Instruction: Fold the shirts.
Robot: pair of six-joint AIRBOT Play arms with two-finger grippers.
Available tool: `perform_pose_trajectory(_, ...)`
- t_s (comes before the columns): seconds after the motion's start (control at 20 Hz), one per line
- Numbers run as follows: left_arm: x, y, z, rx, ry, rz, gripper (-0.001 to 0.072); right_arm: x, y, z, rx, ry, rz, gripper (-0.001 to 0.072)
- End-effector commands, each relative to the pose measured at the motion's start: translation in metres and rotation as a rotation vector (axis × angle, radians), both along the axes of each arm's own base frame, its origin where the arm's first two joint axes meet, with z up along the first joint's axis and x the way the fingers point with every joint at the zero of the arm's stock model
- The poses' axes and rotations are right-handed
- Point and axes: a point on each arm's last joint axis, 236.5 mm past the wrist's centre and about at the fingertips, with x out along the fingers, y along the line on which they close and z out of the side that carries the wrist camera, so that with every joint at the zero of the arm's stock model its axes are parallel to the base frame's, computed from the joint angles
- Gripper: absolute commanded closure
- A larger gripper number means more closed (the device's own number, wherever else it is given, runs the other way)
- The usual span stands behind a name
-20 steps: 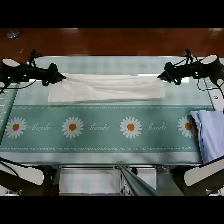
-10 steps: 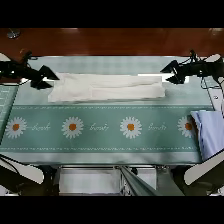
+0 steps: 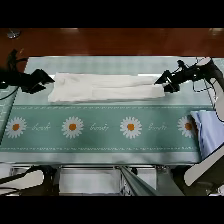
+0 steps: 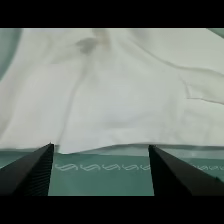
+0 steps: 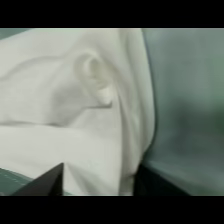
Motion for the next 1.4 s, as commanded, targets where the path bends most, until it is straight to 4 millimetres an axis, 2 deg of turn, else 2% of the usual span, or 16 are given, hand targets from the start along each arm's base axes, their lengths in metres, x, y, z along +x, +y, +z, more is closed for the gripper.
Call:
perform_pose_trajectory(0.0, -0.014, -0.071, 0.004, -0.04, -0.066, -0.113, 0.0011, -0.004, 0.034, 0.004, 0.052, -0.004, 0.062, 0.0524)
perform_pose_trajectory(0.05, -0.018, -0.093, 0.0, -0.04, -0.064, -0.173, 0.0031, -0.002, 0.04, 0.014, 0.084, -0.021, 0.066, 0.0695)
perform_pose_trajectory(0.1, -0.022, -0.114, -0.005, -0.041, -0.056, -0.222, 0.0305, -0.003, 0.041, 0.027, 0.092, -0.05, 0.09, 0.0694)
perform_pose_trajectory(0.15, -0.028, -0.132, -0.009, -0.043, -0.046, -0.267, 0.0651, -0.007, 0.036, 0.039, 0.06, -0.075, 0.124, 0.0695)
perform_pose_trajectory(0.2, -0.037, -0.154, -0.009, -0.042, -0.051, -0.347, 0.069, -0.015, 0.025, 0.05, -0.005, -0.09, 0.164, 0.0695)
perform_pose_trajectory(0.3, -0.056, -0.199, -0.005, -0.024, -0.092, -0.507, 0.0691, -0.035, 0.0, 0.078, -0.16, -0.132, 0.233, 0.0696)
perform_pose_trajectory(0.35, -0.061, -0.221, -0.003, -0.021, -0.122, -0.537, 0.0692, -0.045, -0.005, 0.097, -0.203, -0.173, 0.237, 0.0696)
perform_pose_trajectory(0.5, -0.066, -0.281, -0.001, -0.017, -0.223, -0.59, 0.0693, -0.093, -0.011, 0.142, -0.3, -0.28, 0.232, 0.0696)
perform_pose_trajectory(0.7, -0.072, -0.348, -0.01, -0.031, -0.228, -0.713, 0.0693, -0.162, -0.005, 0.175, -0.35, -0.371, 0.177, 0.0695)
perform_pose_trajectory(0.85, -0.064, -0.392, -0.032, -0.039, -0.207, -0.757, 0.0693, -0.193, 0.001, 0.193, -0.356, -0.42, 0.115, 0.0694)
perform_pose_trajectory(0.95, -0.061, -0.412, -0.057, -0.068, -0.112, -0.683, 0.0693, -0.2, 0.004, 0.206, -0.351, -0.456, 0.089, 0.0694)
perform_pose_trajectory(1.0, -0.068, -0.424, -0.068, -0.082, -0.064, -0.673, 0.0694, -0.202, 0.008, 0.213, -0.336, -0.475, 0.083, 0.0694)
perform_pose_trajectory(1.05, -0.084, -0.44, -0.077, -0.101, -0.02, -0.704, 0.0693, -0.203, 0.013, 0.217, -0.315, -0.489, 0.082, 0.0694)
perform_pose_trajectory(1.2, -0.15, -0.481, -0.092, -0.138, 0.084, -0.857, 0.0693, -0.198, 0.022, 0.225, -0.271, -0.512, 0.06, 0.0694)
perform_pose_trajectory(1.3, -0.185, -0.498, -0.095, -0.132, 0.091, -0.938, 0.0692, -0.196, 0.027, 0.229, -0.243, -0.527, 0.052, 0.0694)
perform_pose_trajectory(1.35, -0.196, -0.501, -0.094, -0.13, 0.096, -0.968, 0.0692, -0.195, 0.028, 0.23, -0.236, -0.53, 0.05, 0.0694)
